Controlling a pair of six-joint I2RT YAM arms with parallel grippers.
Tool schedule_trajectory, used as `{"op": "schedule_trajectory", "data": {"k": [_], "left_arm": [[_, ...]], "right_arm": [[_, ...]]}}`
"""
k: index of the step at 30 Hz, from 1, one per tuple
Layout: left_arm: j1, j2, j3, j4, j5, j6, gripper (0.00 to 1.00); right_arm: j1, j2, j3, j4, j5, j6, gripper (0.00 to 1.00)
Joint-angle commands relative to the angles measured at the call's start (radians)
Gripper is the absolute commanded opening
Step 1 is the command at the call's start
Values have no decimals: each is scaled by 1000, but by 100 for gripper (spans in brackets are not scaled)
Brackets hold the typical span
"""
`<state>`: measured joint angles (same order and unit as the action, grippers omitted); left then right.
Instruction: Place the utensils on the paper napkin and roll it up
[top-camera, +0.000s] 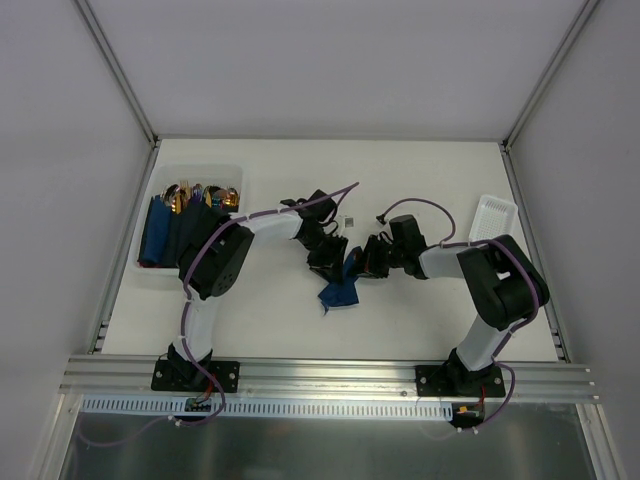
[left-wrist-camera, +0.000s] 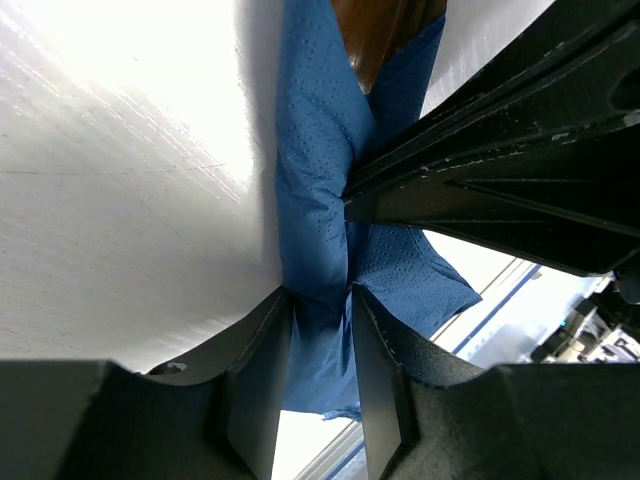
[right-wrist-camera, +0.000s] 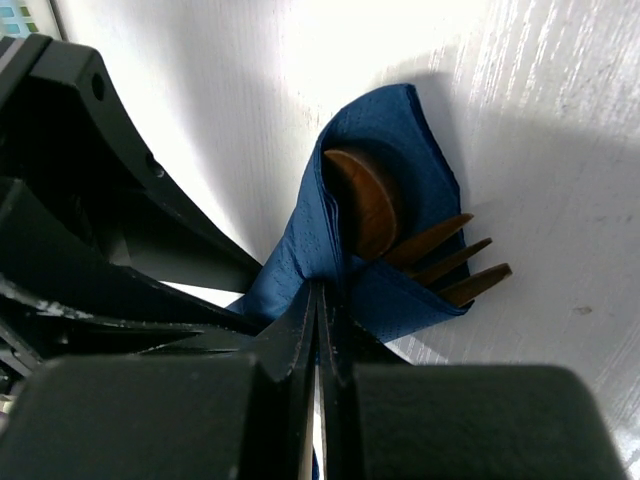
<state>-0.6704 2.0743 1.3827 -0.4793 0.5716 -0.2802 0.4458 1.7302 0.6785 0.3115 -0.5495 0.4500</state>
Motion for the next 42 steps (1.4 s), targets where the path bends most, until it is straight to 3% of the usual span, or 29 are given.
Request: {"op": "schedule_trajectory", "data": {"k": [1, 11, 17, 20, 26, 32, 33, 42], "left_arm": [[17, 64, -22, 8, -108, 21, 32], [-9, 95, -24, 8, -157, 12, 29], [-23, 119, -27, 7, -168, 4, 17], [-24, 121, -31, 8, -159, -2, 1], [-18, 84, -45, 18, -150, 16, 0], [-3, 9, -74, 60, -115, 55, 0], [-1, 0, -82, 65, -108, 62, 0], [8, -78, -111, 122, -67, 95, 0]], "right_arm": [[7, 34, -53, -132, 141, -86, 0], [7, 28, -54, -126, 137, -83, 0], [8, 20, -53, -124, 138, -82, 0], [10, 16, -51, -124, 134, -82, 0], [10, -55, -51, -127, 134, -74, 2], [4, -187, -42, -187, 145, -68, 19], [-1, -207, -46, -187, 146, -65, 27], [-55, -386, -96, -226, 146, -25, 65]]}}
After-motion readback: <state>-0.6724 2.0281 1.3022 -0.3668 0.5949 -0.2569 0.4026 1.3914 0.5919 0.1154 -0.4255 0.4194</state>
